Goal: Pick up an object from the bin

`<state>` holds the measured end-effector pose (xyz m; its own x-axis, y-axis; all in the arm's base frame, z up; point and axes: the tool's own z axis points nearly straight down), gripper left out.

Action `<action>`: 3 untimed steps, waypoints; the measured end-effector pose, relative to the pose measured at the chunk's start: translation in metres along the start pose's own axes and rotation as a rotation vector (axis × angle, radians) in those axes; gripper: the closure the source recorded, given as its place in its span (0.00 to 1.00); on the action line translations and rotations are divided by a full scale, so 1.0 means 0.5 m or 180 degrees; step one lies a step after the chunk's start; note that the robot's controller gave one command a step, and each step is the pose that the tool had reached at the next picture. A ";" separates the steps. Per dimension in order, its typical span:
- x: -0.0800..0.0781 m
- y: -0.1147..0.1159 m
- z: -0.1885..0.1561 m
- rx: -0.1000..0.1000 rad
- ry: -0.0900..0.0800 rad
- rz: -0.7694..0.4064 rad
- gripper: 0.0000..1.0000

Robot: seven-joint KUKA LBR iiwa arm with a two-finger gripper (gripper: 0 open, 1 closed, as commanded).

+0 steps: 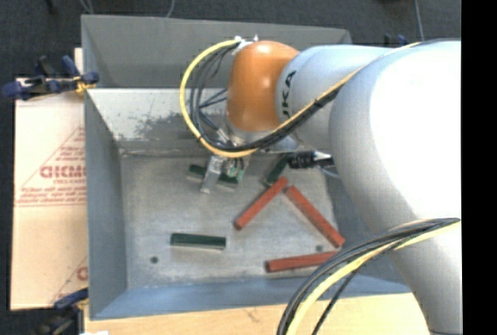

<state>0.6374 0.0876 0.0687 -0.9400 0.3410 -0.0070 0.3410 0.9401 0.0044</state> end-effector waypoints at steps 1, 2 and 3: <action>0.002 0.001 -0.002 0.0002 0.0005 0.0030 1.00; 0.004 0.000 -0.013 0.0009 0.0025 0.0041 1.00; 0.007 -0.002 -0.053 0.0021 0.0045 0.0037 1.00</action>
Offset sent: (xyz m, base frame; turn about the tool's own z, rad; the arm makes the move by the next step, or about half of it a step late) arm -0.0001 0.0000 0.0517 0.0000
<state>0.6337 0.0878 0.0952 -0.9360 0.3519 0.0071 0.3519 0.9361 -0.0021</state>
